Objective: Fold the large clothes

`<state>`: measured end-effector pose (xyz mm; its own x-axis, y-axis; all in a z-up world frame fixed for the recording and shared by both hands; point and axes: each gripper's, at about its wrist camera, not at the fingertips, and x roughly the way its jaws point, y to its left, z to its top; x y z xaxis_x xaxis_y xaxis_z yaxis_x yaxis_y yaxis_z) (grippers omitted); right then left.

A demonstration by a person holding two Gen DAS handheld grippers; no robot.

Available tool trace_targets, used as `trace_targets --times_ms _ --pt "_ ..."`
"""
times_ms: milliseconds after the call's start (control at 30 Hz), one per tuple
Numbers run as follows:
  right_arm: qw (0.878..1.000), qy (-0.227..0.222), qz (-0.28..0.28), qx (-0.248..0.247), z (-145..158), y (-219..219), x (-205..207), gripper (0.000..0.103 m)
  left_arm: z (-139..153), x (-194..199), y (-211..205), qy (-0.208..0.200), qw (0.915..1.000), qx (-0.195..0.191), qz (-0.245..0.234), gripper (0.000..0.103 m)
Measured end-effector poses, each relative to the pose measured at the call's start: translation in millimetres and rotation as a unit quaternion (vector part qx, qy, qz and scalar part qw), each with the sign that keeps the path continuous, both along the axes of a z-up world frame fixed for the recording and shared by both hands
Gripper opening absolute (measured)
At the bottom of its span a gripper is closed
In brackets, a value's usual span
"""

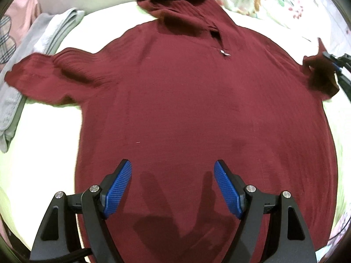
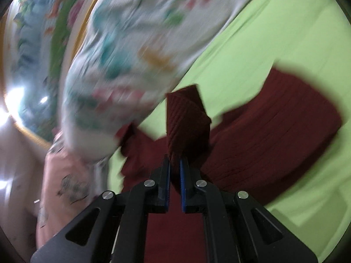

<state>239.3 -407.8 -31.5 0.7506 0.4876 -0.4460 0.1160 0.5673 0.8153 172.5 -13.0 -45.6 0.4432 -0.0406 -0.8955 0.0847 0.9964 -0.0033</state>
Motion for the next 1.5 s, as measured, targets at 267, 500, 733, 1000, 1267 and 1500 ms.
trace_targets --times_ms 267,500,733,1000,1267,1500 --pt "0.985 -0.001 0.114 0.128 -39 173 57 0.008 0 -4 42 -0.009 0.9988 -0.020 0.045 0.078" --pt "0.974 0.028 0.184 0.128 -70 278 91 0.008 -1 4 73 -0.013 0.9968 -0.043 0.067 0.078" --pt "0.967 0.060 0.221 0.110 -85 299 88 0.033 -3 27 82 -0.024 0.9954 -0.067 0.064 0.078" --pt "0.986 0.018 0.162 0.045 -45 220 39 0.035 -10 98 72 -0.016 0.9914 -0.119 0.053 0.078" --pt "0.997 0.032 0.007 -0.069 -17 115 -15 0.035 -17 145 82 -0.030 0.9844 -0.163 0.057 0.004" --pt "0.980 0.096 -0.061 -0.164 -17 46 4 0.035 -4 124 106 -0.076 0.9790 -0.162 0.097 0.003"
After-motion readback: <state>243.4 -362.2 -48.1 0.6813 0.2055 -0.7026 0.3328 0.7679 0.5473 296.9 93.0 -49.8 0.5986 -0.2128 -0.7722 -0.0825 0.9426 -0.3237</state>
